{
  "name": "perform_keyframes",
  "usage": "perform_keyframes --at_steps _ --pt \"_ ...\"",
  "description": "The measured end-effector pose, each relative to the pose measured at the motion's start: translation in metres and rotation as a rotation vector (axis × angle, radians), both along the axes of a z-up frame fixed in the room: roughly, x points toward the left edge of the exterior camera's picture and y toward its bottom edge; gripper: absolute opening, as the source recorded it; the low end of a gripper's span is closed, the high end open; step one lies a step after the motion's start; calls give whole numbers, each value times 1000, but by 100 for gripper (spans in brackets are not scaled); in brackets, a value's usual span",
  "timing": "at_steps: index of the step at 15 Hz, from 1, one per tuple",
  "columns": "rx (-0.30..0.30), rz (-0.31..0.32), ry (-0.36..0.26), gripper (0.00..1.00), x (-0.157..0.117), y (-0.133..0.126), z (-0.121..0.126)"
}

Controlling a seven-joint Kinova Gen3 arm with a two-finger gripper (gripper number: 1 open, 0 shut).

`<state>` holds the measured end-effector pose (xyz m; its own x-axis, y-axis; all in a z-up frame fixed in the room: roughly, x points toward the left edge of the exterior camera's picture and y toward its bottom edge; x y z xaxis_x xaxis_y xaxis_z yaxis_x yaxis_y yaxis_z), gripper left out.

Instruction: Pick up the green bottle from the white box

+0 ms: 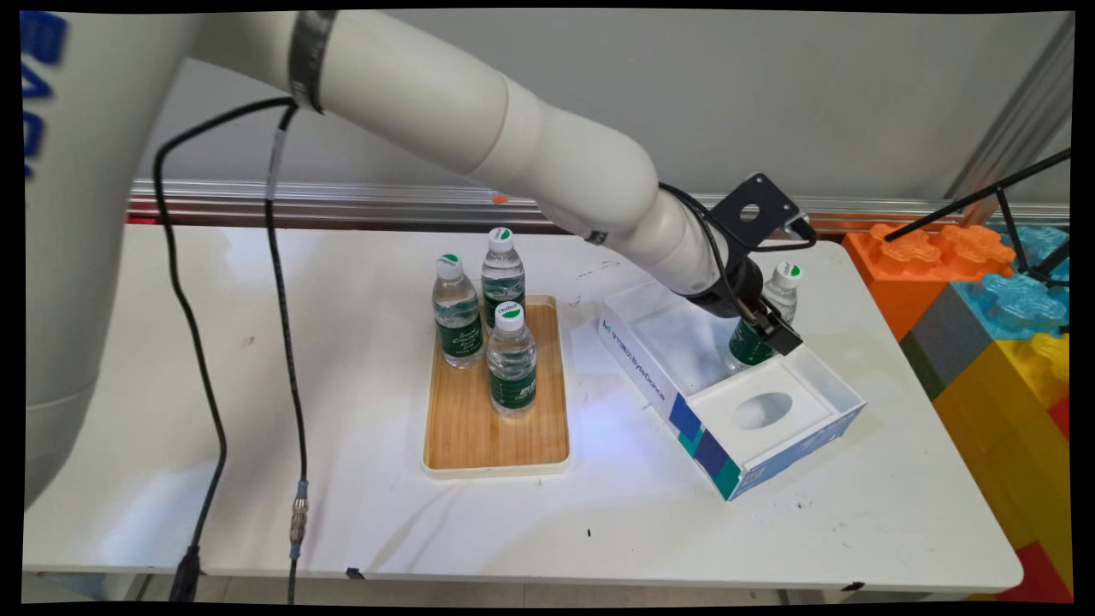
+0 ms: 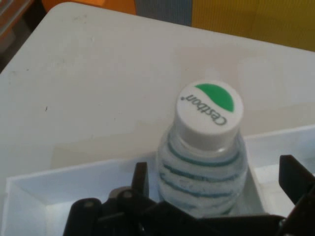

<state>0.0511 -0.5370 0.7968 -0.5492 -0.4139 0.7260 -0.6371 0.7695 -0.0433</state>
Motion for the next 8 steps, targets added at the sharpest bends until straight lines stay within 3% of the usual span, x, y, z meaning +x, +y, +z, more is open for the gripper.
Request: perform_keyframes --at_steps 8 --pt "-14 24 17 100 -10 -9 -15"
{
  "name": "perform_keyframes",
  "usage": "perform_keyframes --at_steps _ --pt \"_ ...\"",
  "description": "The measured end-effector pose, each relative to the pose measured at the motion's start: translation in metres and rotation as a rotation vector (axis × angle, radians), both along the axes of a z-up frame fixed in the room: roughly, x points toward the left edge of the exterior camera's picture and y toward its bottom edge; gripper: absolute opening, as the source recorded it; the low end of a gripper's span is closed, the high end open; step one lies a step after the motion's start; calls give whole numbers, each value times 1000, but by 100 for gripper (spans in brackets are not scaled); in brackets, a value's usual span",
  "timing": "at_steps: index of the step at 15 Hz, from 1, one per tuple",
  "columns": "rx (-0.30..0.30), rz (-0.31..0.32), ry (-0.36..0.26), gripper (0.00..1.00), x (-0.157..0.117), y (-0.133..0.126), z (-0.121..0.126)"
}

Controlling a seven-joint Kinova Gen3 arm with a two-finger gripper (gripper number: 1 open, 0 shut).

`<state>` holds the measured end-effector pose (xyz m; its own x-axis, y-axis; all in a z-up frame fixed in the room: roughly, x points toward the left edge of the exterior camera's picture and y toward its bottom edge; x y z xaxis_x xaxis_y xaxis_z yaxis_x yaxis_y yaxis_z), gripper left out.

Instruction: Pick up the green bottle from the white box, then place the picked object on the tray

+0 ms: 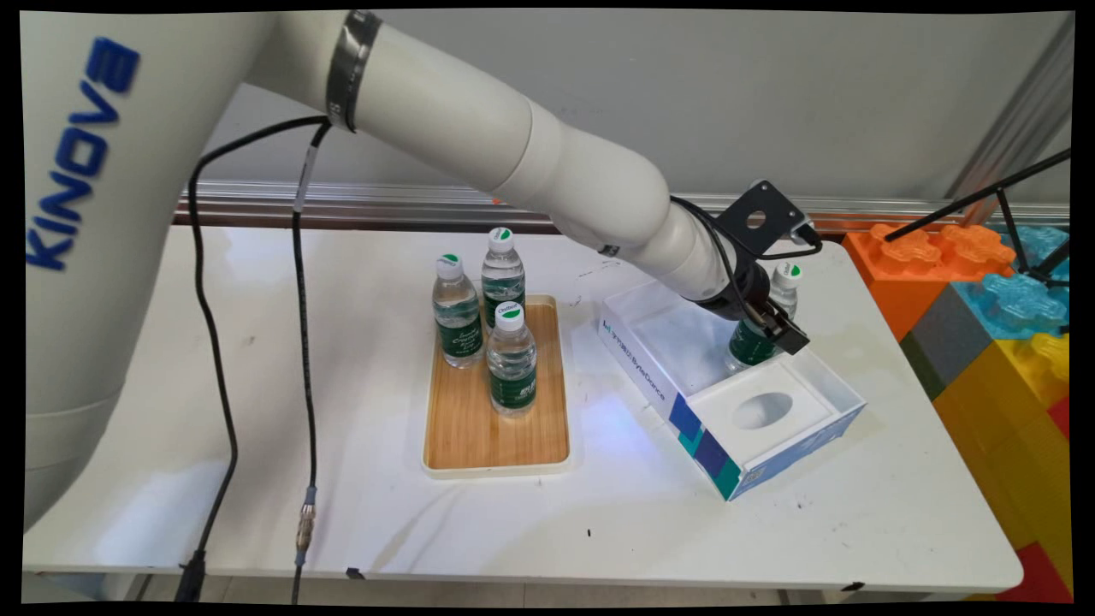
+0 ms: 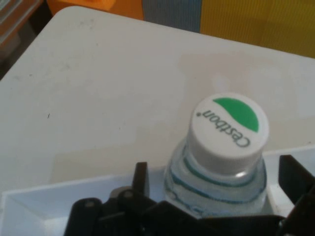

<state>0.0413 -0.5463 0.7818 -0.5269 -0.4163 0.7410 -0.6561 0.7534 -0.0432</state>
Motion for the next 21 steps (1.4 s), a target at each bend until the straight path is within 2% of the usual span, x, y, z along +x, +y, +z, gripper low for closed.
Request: perform_keyframes --at_steps 1,2,7,12,17,21 --pt "-3 1 1 100 -1 -1 -1" --pt "-8 2 2 0 -2 -1 -2" --pt "-26 13 1 0 0 2 0" --pt "-29 47 30 0 6 13 26" --pt "3 85 74 0 13 36 89" --pt "8 78 96 0 31 64 152"
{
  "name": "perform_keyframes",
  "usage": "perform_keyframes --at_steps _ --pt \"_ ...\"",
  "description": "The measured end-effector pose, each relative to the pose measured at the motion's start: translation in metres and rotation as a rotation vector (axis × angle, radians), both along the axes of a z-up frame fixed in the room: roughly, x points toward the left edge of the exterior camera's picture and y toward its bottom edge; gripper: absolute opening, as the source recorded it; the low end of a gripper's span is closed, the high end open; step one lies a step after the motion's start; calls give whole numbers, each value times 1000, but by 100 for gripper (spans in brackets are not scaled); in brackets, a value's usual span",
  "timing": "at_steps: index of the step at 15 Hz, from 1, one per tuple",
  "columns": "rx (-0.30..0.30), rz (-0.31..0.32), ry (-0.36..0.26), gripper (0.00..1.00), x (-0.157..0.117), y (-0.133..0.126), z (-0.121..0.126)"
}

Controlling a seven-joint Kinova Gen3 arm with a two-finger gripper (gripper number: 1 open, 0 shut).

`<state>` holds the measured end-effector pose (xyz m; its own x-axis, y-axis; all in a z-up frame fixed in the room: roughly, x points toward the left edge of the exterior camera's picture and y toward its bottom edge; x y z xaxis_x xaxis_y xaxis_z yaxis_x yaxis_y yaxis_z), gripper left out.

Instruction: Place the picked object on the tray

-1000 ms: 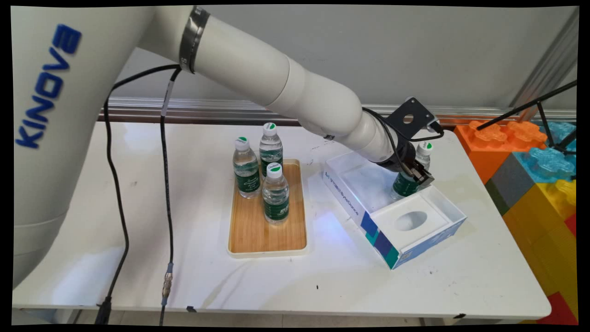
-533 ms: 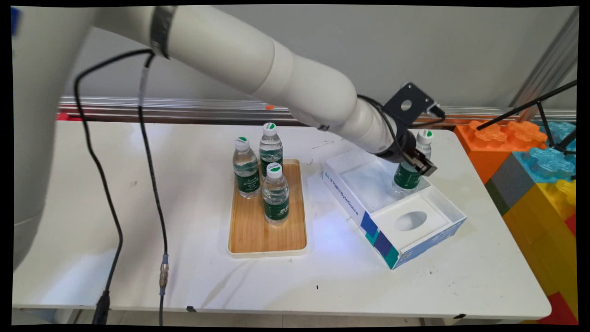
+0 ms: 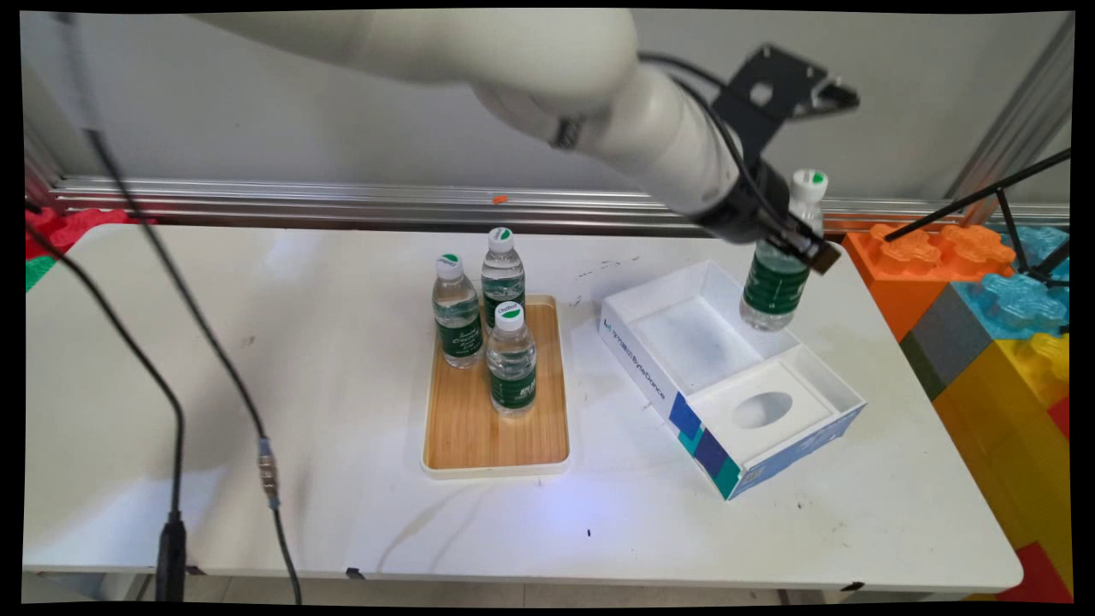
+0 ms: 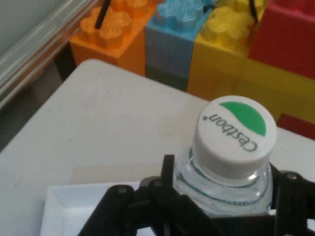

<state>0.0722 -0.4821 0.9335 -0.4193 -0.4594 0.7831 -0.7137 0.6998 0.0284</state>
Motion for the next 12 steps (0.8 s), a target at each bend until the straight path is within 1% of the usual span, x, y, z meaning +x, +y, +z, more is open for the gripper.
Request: perform_keyframes --at_steps 2,3,5,6,8,10,11,12 --pt "-2 -13 0 0 15 18 27" --pt "1 -22 -4 0 29 31 43" --pt "15 -47 -19 0 54 56 60" --pt "25 -66 -29 0 66 69 64" --pt "44 -122 -47 0 100 98 73" --pt "53 -172 -60 0 130 119 77" --pt "56 -205 -71 0 151 130 78" --pt "58 -229 -79 0 167 137 77"
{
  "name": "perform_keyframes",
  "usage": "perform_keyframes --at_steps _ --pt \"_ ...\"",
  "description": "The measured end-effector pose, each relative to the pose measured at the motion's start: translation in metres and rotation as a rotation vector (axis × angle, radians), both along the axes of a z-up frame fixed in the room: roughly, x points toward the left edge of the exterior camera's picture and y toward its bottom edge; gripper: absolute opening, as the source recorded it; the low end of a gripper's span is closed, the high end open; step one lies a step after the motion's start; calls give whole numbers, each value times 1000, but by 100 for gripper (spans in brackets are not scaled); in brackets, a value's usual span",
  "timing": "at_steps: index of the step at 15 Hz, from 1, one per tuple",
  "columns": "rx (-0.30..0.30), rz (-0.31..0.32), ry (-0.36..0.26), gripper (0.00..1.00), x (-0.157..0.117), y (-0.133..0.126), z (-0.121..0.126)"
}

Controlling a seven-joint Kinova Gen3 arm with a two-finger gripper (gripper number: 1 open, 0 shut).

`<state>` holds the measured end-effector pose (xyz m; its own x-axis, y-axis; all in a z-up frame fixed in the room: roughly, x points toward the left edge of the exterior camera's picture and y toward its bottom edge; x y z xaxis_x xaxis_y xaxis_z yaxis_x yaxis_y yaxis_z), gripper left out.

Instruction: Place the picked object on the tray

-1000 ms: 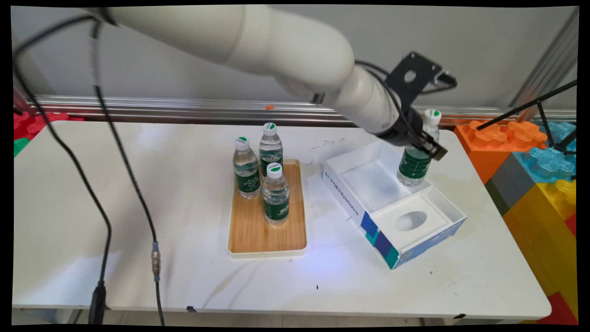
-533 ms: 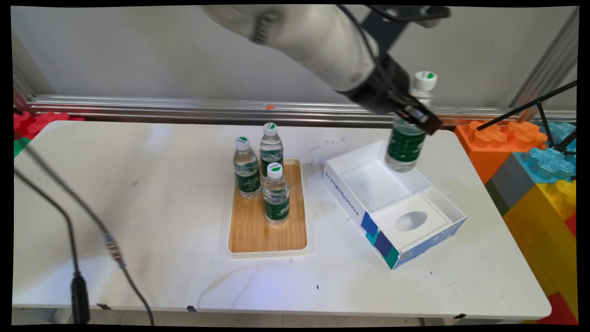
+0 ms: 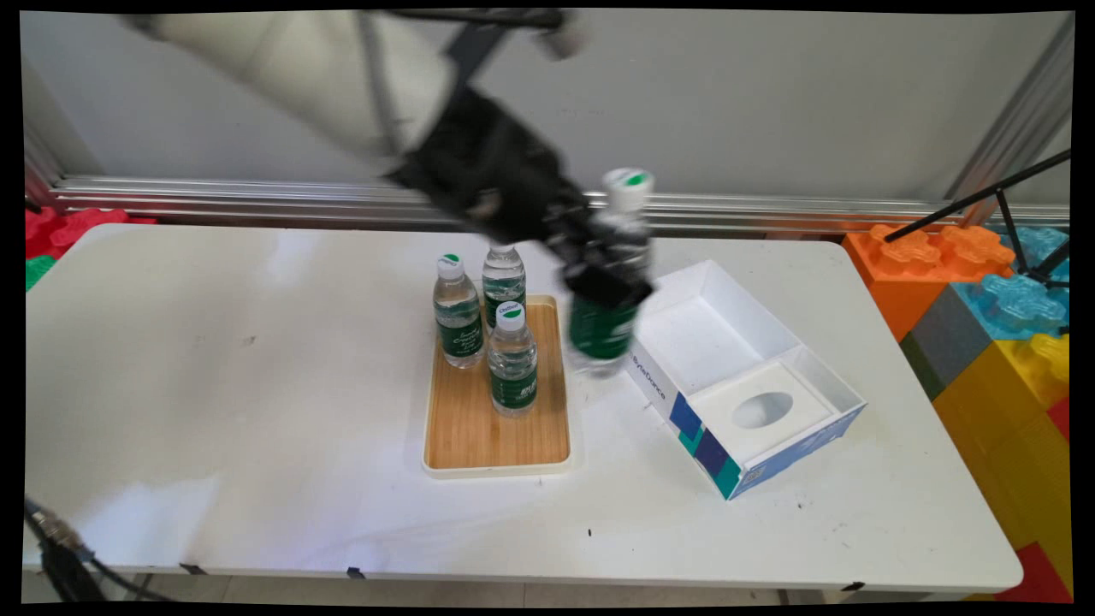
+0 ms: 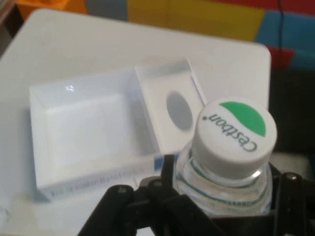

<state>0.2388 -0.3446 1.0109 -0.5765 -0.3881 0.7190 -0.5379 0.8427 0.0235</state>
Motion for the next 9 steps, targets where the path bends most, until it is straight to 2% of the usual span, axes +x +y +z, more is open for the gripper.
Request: perform_keyframes --at_steps 5,9 --pt "23 -104 -32 0 83 29 -17" --pt "15 -160 -12 0 129 32 -46"
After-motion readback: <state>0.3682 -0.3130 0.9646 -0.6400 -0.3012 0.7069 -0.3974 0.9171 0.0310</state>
